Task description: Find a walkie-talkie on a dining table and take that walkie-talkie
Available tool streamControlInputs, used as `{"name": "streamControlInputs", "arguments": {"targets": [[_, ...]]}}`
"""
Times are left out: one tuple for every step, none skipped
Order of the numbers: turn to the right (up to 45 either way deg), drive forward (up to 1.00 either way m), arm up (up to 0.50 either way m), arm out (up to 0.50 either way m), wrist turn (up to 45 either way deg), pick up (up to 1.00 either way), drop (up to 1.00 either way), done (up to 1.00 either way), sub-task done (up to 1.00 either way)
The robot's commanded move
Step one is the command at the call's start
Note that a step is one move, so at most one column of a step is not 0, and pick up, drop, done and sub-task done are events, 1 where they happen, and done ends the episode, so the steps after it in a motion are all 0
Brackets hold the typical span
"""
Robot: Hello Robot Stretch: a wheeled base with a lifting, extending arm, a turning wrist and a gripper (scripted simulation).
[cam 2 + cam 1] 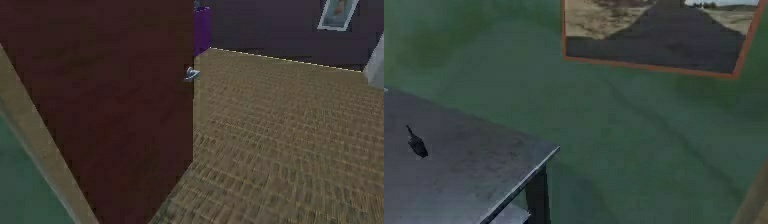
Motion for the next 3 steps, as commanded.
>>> {"name": "streamControlInputs", "arguments": {"targets": [[-45.0,0.00,0.00,0.00,0.0,0.00,0.00,0.00,0.00],[-45.0,0.00,0.00,0.00,0.0,0.00,0.00,0.00,0.00],[-36.0,0.00,0.00,0.00,0.0,0.00,0.00,0.00,0.00]]}}
